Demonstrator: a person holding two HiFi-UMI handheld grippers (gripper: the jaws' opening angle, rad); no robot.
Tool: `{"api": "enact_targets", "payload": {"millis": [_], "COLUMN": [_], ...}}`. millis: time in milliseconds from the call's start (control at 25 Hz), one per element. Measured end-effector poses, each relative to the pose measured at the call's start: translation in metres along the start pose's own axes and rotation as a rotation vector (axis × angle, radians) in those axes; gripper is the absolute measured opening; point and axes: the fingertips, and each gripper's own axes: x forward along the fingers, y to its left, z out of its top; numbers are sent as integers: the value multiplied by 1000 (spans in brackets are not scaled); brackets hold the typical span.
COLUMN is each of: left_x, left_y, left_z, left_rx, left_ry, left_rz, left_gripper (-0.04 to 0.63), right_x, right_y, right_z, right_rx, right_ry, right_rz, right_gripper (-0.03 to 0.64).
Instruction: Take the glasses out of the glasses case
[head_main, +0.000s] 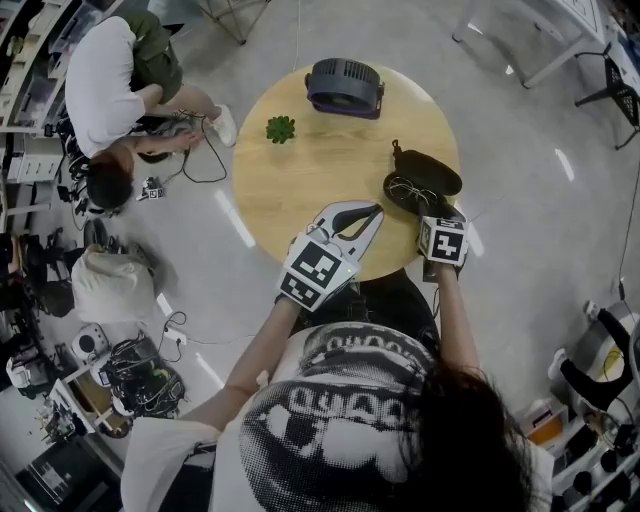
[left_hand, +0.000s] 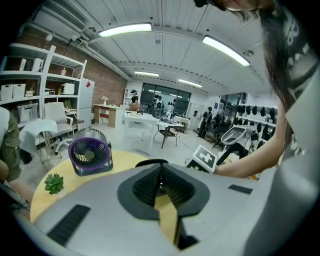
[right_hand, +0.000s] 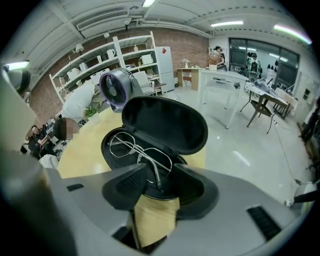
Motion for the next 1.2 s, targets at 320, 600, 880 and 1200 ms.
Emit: {"api": "enact_targets", "payload": {"millis": [320, 600, 880, 1200], "left_x": [-1, -8, -13, -20], "left_y": [2, 4, 10, 12], "left_z": [-8, -9, -14, -15], "left_rx": [6, 16, 10, 10], "left_ry": [14, 20, 18, 9], "left_rz": [-6, 0, 16, 15], "left_gripper": [15, 15, 15, 15], "right_x": [14, 4, -9, -27], "right_y": [-3, -7, -8, -5], "right_z": [0, 1, 20, 31], "right_rx": [15, 46, 8, 67], "right_ry": [4, -50, -142, -223], "right_rz": [21, 24, 20, 38], "right_gripper": [124, 95, 28, 23]}}
